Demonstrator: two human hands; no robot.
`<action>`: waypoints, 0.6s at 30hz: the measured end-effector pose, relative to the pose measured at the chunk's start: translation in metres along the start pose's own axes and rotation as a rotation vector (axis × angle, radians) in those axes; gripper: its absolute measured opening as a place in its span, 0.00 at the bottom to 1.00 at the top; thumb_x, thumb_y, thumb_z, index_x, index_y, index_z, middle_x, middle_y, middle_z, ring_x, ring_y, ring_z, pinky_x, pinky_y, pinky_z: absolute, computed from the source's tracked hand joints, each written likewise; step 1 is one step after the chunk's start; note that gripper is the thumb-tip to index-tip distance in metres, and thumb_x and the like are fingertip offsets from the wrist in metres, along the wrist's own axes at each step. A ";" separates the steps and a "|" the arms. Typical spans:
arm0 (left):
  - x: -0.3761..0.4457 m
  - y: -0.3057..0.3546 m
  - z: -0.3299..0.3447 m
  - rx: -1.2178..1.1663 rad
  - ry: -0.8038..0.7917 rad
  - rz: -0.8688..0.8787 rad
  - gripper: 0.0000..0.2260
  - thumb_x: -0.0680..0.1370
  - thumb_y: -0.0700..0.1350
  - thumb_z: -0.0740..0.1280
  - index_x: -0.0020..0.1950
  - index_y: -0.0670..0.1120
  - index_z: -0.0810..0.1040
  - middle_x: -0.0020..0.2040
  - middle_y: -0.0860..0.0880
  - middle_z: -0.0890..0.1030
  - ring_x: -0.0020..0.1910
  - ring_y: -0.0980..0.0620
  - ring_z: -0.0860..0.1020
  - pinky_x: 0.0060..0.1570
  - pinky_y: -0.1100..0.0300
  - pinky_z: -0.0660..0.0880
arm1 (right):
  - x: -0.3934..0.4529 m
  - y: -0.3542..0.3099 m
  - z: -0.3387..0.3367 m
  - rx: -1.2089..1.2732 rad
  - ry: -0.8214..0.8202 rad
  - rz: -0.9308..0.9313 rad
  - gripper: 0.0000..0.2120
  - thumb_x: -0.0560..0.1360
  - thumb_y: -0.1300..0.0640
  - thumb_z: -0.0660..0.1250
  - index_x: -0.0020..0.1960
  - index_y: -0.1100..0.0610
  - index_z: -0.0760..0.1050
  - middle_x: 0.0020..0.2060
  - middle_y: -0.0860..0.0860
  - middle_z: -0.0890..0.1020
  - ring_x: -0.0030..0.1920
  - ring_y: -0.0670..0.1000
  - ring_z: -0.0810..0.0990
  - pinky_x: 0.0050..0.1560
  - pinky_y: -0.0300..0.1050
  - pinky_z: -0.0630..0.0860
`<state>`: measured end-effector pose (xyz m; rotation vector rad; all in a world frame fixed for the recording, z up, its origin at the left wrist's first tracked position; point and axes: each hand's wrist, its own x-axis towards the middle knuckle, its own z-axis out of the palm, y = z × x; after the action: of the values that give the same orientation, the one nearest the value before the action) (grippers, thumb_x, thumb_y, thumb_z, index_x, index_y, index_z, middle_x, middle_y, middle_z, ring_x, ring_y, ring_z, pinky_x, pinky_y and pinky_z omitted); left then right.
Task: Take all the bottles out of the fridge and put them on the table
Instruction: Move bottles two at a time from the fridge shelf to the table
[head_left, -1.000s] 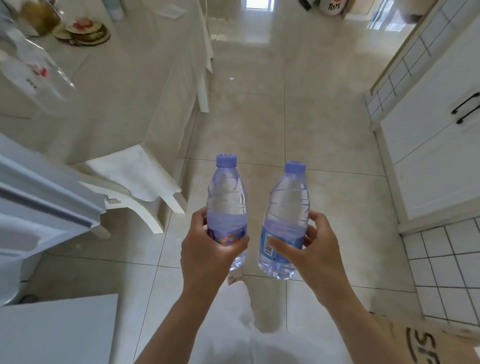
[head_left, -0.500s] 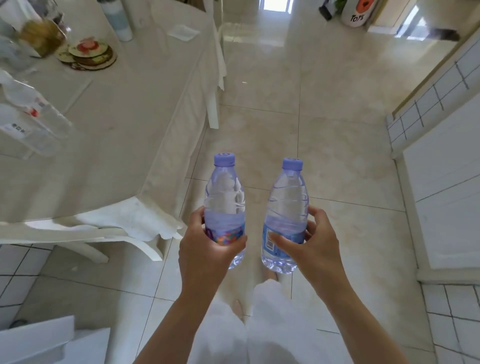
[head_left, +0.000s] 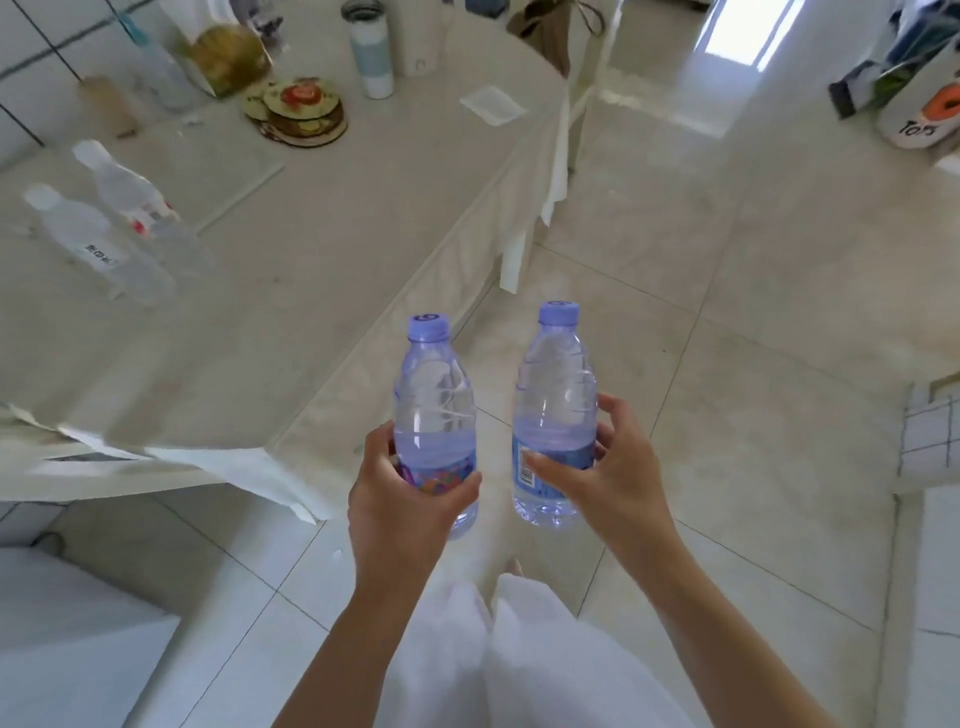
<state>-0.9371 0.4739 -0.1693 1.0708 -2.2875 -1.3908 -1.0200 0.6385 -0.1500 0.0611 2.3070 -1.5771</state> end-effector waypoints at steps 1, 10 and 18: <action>0.007 0.002 0.002 -0.004 0.022 -0.029 0.31 0.57 0.50 0.81 0.56 0.54 0.72 0.46 0.57 0.80 0.44 0.53 0.81 0.43 0.54 0.80 | 0.014 -0.005 0.001 -0.007 -0.032 -0.008 0.34 0.59 0.58 0.81 0.60 0.46 0.70 0.47 0.46 0.84 0.47 0.48 0.84 0.50 0.54 0.81; 0.090 0.002 0.001 -0.042 0.187 -0.156 0.28 0.57 0.48 0.82 0.51 0.53 0.72 0.40 0.58 0.80 0.37 0.63 0.79 0.30 0.71 0.71 | 0.119 -0.050 0.052 -0.013 -0.209 0.006 0.32 0.60 0.62 0.81 0.58 0.48 0.70 0.46 0.48 0.84 0.47 0.51 0.84 0.52 0.58 0.80; 0.229 0.001 -0.021 -0.029 0.288 -0.161 0.29 0.57 0.46 0.82 0.50 0.52 0.70 0.40 0.59 0.78 0.39 0.62 0.79 0.34 0.71 0.70 | 0.219 -0.120 0.148 -0.045 -0.298 -0.064 0.31 0.60 0.61 0.80 0.56 0.46 0.69 0.46 0.47 0.85 0.46 0.50 0.84 0.51 0.59 0.80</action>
<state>-1.0852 0.2990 -0.1918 1.3728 -2.0087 -1.2265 -1.2147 0.4231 -0.1566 -0.2443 2.1276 -1.4514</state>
